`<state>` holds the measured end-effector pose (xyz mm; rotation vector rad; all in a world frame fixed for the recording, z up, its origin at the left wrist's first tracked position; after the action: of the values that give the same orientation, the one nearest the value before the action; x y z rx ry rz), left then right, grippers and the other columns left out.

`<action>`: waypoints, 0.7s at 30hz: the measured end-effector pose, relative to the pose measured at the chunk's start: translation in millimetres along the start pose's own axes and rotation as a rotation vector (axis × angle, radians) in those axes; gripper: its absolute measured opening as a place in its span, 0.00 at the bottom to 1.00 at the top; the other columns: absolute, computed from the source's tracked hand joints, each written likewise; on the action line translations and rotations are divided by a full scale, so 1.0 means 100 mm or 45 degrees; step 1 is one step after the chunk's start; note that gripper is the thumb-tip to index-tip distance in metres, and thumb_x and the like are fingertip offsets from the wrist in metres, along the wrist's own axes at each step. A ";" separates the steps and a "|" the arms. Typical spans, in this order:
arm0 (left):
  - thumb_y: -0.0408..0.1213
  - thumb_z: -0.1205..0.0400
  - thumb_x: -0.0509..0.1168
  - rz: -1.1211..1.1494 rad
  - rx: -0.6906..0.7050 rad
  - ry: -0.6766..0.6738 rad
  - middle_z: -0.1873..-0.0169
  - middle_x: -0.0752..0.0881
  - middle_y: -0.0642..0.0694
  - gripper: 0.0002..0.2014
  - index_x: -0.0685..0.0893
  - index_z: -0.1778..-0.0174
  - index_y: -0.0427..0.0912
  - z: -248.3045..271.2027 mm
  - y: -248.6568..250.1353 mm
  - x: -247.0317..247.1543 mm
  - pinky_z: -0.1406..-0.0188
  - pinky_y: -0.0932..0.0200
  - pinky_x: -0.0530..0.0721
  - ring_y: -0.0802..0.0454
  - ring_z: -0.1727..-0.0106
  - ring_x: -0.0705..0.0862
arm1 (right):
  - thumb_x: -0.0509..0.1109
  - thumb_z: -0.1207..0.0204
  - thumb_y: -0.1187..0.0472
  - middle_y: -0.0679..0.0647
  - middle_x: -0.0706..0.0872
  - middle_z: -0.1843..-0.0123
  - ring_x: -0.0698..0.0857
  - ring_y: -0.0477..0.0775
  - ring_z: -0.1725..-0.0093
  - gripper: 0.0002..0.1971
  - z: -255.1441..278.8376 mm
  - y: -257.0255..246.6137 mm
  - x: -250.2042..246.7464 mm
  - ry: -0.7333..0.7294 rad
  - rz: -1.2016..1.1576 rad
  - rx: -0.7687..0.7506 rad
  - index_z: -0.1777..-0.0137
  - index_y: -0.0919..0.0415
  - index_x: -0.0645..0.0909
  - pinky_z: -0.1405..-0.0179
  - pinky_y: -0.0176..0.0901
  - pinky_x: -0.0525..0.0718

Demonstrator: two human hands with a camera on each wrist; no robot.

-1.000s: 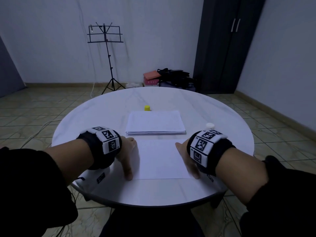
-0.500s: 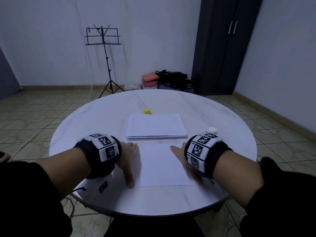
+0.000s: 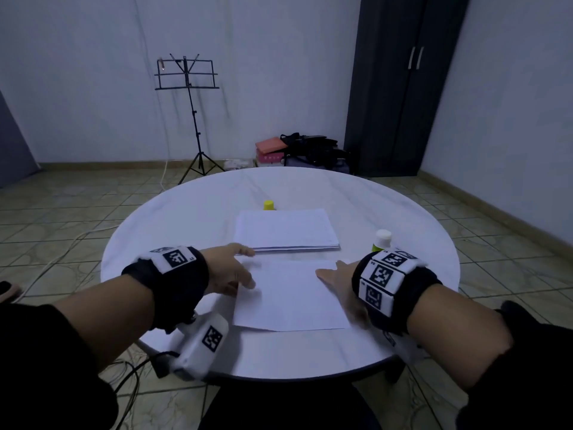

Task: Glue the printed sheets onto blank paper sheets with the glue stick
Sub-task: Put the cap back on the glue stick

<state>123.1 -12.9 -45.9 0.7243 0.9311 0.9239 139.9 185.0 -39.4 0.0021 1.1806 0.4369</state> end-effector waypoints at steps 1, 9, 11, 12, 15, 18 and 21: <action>0.14 0.25 0.65 -0.028 0.002 -0.011 0.55 0.82 0.36 0.25 0.78 0.38 0.43 0.03 -0.03 0.02 0.69 0.58 0.86 0.46 0.64 0.83 | 0.76 0.32 0.59 0.63 0.75 0.31 0.81 0.65 0.39 0.31 0.06 0.00 -0.01 0.003 -0.004 0.020 0.31 0.54 0.66 0.53 0.55 0.79; 0.25 0.28 0.73 -0.330 0.332 0.133 0.43 0.86 0.51 0.26 0.83 0.42 0.59 0.14 0.16 -0.29 0.35 0.54 0.80 0.48 0.43 0.86 | 0.76 0.27 0.55 0.51 0.75 0.29 0.75 0.53 0.31 0.28 0.12 0.17 -0.12 0.052 -0.742 0.207 0.29 0.55 0.72 0.47 0.36 0.70; 0.23 0.28 0.73 -0.247 0.373 0.174 0.43 0.87 0.48 0.27 0.84 0.39 0.56 0.14 0.20 -0.40 0.34 0.53 0.80 0.47 0.41 0.85 | 0.72 0.24 0.53 0.53 0.76 0.30 0.75 0.54 0.31 0.24 0.05 0.17 -0.19 0.131 -0.870 0.271 0.30 0.58 0.74 0.41 0.37 0.73; 0.22 0.27 0.72 -0.197 0.384 0.187 0.43 0.88 0.45 0.27 0.84 0.38 0.53 0.12 0.22 -0.45 0.36 0.54 0.81 0.46 0.43 0.86 | 0.69 0.22 0.53 0.55 0.77 0.30 0.75 0.56 0.30 0.22 0.00 0.16 -0.24 0.144 -0.869 0.304 0.30 0.60 0.75 0.36 0.41 0.73; 0.18 0.26 0.69 -0.013 0.421 0.184 0.46 0.88 0.41 0.26 0.83 0.35 0.46 0.02 0.29 -0.57 0.50 0.64 0.87 0.47 0.50 0.86 | 0.67 0.22 0.51 0.57 0.78 0.30 0.77 0.59 0.31 0.23 -0.23 0.11 -0.32 0.142 -0.791 0.327 0.31 0.63 0.76 0.34 0.44 0.74; 0.16 0.26 0.68 0.064 0.439 0.161 0.45 0.86 0.45 0.25 0.82 0.36 0.43 -0.16 0.37 -0.62 0.59 0.71 0.86 0.49 0.49 0.85 | 0.62 0.18 0.54 0.57 0.76 0.28 0.76 0.60 0.29 0.21 -0.41 0.07 -0.39 0.079 -0.633 0.337 0.28 0.64 0.73 0.32 0.45 0.74; 0.15 0.26 0.67 0.123 0.401 0.137 0.46 0.85 0.40 0.24 0.83 0.37 0.39 -0.41 0.43 -0.66 0.60 0.69 0.87 0.47 0.50 0.85 | 0.56 0.16 0.63 0.58 0.75 0.27 0.75 0.61 0.28 0.19 -0.58 0.13 -0.52 0.109 -0.609 0.447 0.27 0.62 0.73 0.33 0.47 0.74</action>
<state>53.0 -48.2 -5.2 1.0019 1.1606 0.9179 67.8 167.0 -12.5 0.0047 1.2820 -0.1947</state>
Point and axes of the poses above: each hand's wrist, its own z-axis away from the middle knuckle, its own x-axis out of the palm, y = z × x, the point moved 8 cm from there along -z, towards the middle knuckle
